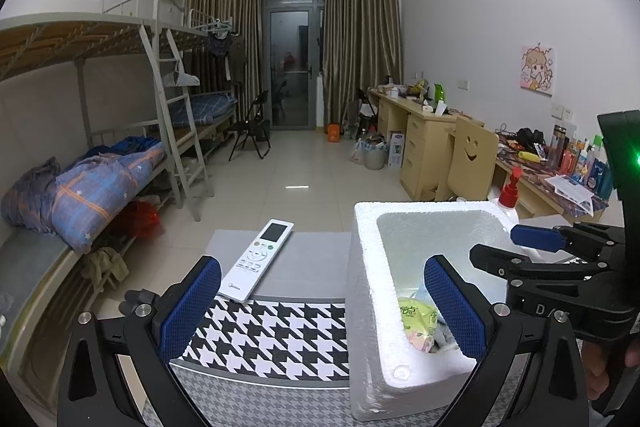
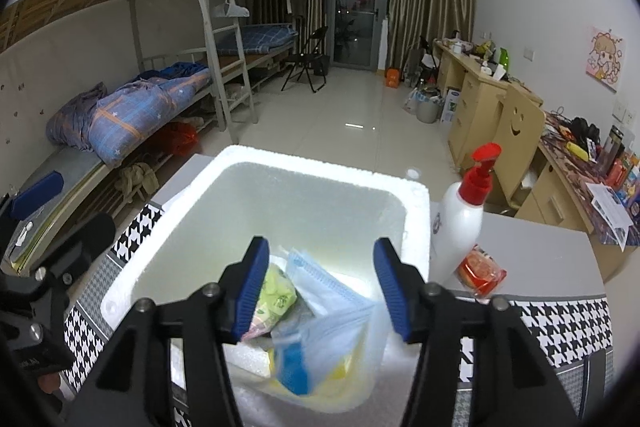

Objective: Organize soft objects
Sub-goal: 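Lower the blue mask into the foam box with the right tool and release it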

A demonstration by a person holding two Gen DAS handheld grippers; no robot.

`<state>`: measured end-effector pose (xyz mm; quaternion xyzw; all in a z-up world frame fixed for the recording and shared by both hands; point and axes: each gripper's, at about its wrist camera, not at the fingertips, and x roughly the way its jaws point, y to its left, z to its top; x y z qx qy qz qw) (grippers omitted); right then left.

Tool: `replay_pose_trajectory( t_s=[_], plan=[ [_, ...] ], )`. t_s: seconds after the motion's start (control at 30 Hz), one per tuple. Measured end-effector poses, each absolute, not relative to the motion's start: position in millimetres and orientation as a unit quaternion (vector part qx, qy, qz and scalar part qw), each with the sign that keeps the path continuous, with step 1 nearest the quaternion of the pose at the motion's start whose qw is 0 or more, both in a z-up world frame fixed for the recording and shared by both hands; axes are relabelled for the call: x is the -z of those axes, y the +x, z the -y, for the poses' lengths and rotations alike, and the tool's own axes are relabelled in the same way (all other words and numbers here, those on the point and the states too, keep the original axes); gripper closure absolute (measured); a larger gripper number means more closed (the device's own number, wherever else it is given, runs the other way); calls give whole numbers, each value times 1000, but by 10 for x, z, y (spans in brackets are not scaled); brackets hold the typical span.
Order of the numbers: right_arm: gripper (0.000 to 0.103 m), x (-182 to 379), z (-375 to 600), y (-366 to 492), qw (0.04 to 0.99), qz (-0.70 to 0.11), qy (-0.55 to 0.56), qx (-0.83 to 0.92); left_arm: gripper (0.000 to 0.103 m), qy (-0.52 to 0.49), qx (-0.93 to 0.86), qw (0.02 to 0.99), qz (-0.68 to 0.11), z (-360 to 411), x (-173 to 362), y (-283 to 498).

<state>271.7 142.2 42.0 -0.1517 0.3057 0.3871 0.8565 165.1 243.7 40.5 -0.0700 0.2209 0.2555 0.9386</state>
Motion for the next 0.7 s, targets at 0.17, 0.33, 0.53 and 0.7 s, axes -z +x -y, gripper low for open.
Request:
replay_pose_trajectory(
  t_s=[0.17, 0.33, 0.53, 0.7],
  plan=[
    [37, -490, -1351, 2712, 860, -301, -140, -387, 1, -68, -254, 939, -220, -2423, -403, 1633],
    [36, -527, -1312, 2696, 862, -296, -136, -387, 1, -68, -254, 940, -217, -2385, -435, 1618],
    [36, -584, -1229, 2667, 866, -289, -131, -387, 1, -66, -253, 942, -213, -2310, -480, 1601],
    [36, -633, -1149, 2618, 870, -281, -127, -385, 1, -62, -250, 943, -210, -2232, -522, 1570]
  ],
)
